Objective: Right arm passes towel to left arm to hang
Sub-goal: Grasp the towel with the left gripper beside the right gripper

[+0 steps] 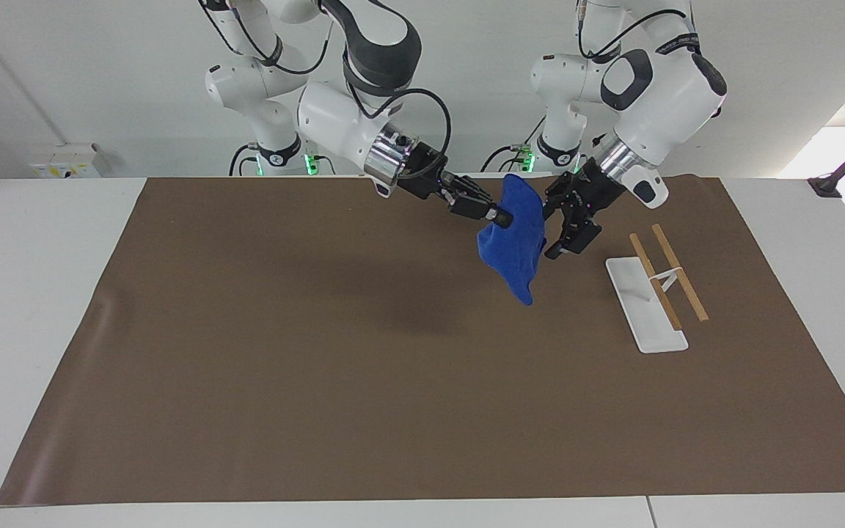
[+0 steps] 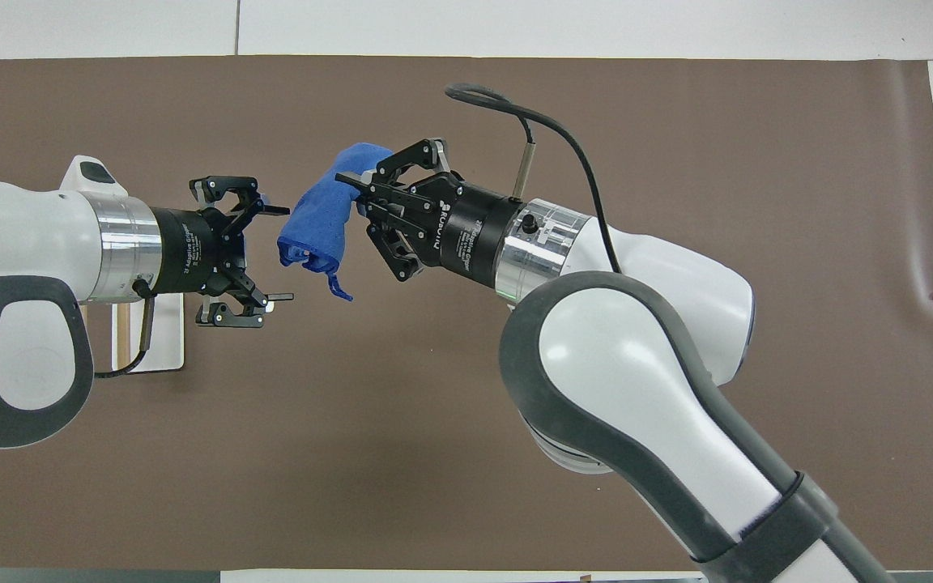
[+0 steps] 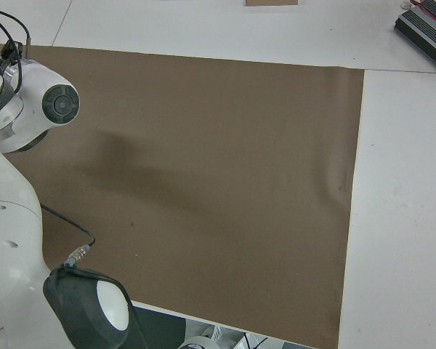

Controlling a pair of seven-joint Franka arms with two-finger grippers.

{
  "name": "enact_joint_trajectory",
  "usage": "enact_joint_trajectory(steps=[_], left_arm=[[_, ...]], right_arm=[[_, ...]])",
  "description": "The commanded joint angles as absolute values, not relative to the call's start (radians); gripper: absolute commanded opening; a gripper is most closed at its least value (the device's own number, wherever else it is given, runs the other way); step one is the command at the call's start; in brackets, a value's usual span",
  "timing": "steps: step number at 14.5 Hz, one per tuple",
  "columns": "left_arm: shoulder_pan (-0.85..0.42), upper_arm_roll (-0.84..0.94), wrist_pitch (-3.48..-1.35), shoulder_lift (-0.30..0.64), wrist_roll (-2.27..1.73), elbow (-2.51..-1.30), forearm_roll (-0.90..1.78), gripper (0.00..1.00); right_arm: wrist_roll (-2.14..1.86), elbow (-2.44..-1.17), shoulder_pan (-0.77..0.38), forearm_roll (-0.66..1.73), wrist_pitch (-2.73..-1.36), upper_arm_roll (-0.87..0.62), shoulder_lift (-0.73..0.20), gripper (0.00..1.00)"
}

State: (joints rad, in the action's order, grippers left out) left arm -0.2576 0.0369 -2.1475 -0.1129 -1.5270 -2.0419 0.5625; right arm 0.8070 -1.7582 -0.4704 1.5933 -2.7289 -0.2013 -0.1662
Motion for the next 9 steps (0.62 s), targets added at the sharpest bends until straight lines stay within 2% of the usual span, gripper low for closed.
enact_joint_trajectory(steps=[1, 6, 7, 8, 9], left_arm=[[-0.271, 0.032, -2.212, -0.147, -1.551, -2.094, 0.592, 1.00], [-0.298, 0.034, -2.292, -0.124, -1.549, -2.108, 0.627, 0.98], [-0.298, 0.034, -2.316, -0.120, -1.549, -2.106, 0.630, 0.85], [-0.298, 0.034, -2.341, -0.100, -1.546, -2.106, 0.635, 0.53], [-0.299, 0.034, -2.347, -0.094, -1.543, -2.103, 0.637, 0.34]], right_arm=[[0.815, -1.738, -0.488, 1.615, -2.776, -0.210, -0.176, 0.00], [0.811, -1.738, -0.495, 1.614, -2.784, -0.209, -0.178, 0.00], [0.811, -1.736, -0.495, 1.614, -2.787, -0.209, -0.178, 0.00], [0.811, -1.735, -0.494, 1.614, -2.789, -0.209, -0.178, 0.00], [0.813, -1.732, -0.491, 1.614, -2.787, -0.209, -0.178, 0.00]])
